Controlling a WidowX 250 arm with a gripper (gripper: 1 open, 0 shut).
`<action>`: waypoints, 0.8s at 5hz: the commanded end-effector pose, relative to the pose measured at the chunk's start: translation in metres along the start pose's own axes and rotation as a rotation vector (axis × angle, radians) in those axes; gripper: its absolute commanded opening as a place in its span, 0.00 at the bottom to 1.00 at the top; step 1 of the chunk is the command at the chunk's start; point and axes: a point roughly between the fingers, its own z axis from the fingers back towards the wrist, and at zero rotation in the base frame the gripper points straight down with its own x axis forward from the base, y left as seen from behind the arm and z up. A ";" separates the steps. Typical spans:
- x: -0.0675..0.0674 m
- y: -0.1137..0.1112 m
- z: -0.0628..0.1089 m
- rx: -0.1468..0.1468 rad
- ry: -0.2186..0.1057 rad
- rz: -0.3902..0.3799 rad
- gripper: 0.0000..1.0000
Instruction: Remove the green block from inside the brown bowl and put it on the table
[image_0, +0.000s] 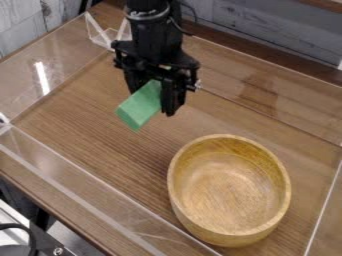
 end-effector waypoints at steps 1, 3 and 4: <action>0.004 -0.001 0.003 0.010 -0.037 -0.014 0.00; 0.007 0.000 -0.007 0.014 -0.044 -0.015 0.00; 0.009 0.002 -0.012 0.016 -0.047 -0.016 0.00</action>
